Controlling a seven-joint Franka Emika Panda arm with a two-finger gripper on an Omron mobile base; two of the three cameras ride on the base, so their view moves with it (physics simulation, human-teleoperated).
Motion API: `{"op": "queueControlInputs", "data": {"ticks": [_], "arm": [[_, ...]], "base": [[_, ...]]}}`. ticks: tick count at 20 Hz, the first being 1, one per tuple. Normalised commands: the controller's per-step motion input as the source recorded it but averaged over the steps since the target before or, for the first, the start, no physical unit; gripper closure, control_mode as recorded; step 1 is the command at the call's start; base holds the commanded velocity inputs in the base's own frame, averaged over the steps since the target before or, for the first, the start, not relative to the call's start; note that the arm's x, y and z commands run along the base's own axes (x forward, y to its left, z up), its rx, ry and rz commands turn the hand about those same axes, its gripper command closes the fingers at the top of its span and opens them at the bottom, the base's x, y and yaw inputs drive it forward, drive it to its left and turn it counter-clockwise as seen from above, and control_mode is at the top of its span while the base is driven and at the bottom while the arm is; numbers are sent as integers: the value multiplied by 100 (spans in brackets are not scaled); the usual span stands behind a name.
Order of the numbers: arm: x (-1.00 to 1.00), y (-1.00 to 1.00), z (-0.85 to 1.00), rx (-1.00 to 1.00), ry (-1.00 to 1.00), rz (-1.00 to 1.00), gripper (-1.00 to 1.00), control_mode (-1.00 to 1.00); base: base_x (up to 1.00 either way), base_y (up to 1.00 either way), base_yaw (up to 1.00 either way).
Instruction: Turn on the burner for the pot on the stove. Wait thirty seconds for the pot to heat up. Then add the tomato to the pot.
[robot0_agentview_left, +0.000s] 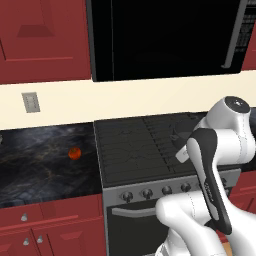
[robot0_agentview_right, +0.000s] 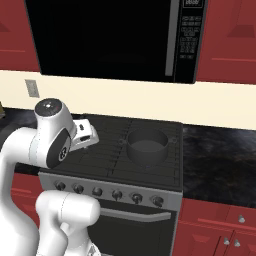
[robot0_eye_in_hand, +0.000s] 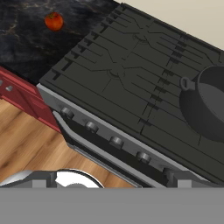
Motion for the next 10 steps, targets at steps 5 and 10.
{"op": "queueControlInputs", "data": {"ticks": [5, 10], "arm": [[0, 0, 0, 0, 0, 0, -100, -100], [0, 0, 0, 0, 0, 0, -100, -100]], "base": [[0, 0, 0], [0, 0, 0]]}}
